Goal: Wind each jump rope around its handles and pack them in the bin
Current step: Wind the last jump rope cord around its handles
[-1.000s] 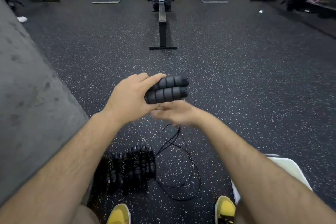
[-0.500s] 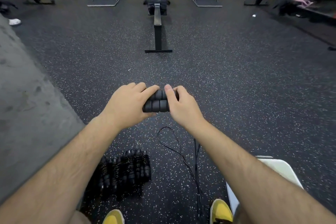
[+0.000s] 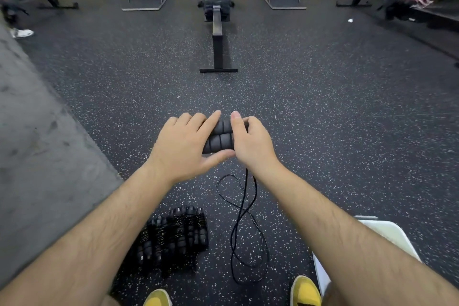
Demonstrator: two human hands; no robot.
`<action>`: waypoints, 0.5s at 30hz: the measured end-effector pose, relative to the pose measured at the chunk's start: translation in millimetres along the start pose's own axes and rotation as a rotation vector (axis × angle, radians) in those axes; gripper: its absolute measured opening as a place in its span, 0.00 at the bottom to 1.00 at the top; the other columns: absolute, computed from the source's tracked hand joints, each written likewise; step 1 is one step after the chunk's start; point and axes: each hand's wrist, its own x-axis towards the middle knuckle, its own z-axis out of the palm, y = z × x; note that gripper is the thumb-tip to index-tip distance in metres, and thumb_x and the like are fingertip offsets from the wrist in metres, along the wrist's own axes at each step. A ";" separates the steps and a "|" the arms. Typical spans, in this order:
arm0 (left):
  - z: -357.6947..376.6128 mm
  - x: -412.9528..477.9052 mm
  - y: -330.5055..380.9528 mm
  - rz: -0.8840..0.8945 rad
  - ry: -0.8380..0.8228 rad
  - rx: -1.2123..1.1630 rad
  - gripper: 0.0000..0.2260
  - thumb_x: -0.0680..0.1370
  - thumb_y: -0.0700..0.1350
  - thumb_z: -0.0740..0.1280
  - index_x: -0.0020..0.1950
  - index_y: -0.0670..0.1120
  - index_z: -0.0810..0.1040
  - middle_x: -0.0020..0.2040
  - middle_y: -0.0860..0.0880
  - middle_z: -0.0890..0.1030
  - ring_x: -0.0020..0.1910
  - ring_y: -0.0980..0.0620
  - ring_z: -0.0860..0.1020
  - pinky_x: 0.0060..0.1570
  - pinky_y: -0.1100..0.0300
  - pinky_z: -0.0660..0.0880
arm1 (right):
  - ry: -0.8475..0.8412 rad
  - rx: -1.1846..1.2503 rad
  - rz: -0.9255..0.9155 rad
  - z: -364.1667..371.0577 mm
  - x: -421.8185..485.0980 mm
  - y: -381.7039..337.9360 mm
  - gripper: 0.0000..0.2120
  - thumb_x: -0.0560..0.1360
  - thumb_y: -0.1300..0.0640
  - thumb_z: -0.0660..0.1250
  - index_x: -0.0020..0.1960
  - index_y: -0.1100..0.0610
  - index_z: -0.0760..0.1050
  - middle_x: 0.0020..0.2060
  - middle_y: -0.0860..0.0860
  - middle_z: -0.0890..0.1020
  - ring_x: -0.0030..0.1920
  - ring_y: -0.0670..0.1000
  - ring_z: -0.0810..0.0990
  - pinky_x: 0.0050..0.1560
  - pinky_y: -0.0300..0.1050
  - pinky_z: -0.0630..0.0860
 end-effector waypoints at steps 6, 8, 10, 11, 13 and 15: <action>6.2 0.5 -10.3 0.031 0.030 -0.051 0.40 0.75 0.77 0.55 0.69 0.47 0.77 0.44 0.49 0.78 0.41 0.45 0.78 0.40 0.53 0.71 | -0.210 -0.099 0.008 -13.0 7.9 3.3 0.20 0.80 0.36 0.58 0.53 0.52 0.76 0.49 0.45 0.84 0.51 0.44 0.81 0.51 0.46 0.73; 4.8 0.8 -15.0 0.044 0.041 -0.042 0.40 0.74 0.77 0.54 0.69 0.47 0.78 0.43 0.49 0.78 0.40 0.45 0.78 0.39 0.54 0.70 | -0.288 -0.169 0.004 -27.4 8.7 -1.1 0.20 0.78 0.35 0.61 0.55 0.51 0.75 0.50 0.45 0.83 0.51 0.44 0.80 0.53 0.45 0.75; 3.7 0.5 -18.3 0.061 0.044 -0.049 0.41 0.75 0.77 0.52 0.69 0.47 0.78 0.43 0.49 0.78 0.39 0.45 0.78 0.38 0.54 0.69 | -0.374 -0.220 0.009 -41.0 8.4 -5.9 0.20 0.77 0.37 0.64 0.57 0.52 0.75 0.48 0.45 0.83 0.49 0.44 0.81 0.51 0.43 0.75; 3.9 0.1 -19.0 0.070 0.045 -0.056 0.41 0.75 0.77 0.51 0.69 0.46 0.77 0.43 0.49 0.78 0.39 0.45 0.78 0.38 0.54 0.70 | -0.403 -0.229 0.007 -45.4 7.7 -7.8 0.19 0.77 0.38 0.66 0.57 0.52 0.75 0.47 0.45 0.83 0.46 0.44 0.80 0.48 0.42 0.75; 5.8 -0.4 -18.2 0.072 0.039 -0.072 0.40 0.77 0.75 0.50 0.71 0.45 0.76 0.44 0.48 0.79 0.39 0.44 0.78 0.38 0.53 0.72 | -0.395 -0.234 -0.012 -48.5 7.0 -8.4 0.19 0.75 0.41 0.70 0.58 0.53 0.74 0.44 0.46 0.82 0.41 0.44 0.79 0.41 0.41 0.73; 8.7 -1.0 -15.9 0.062 0.024 -0.075 0.40 0.77 0.75 0.51 0.72 0.45 0.75 0.45 0.47 0.79 0.40 0.43 0.79 0.38 0.51 0.75 | -0.352 -0.277 -0.032 -47.7 7.4 -5.0 0.20 0.74 0.42 0.72 0.57 0.52 0.71 0.45 0.47 0.82 0.42 0.44 0.79 0.41 0.42 0.72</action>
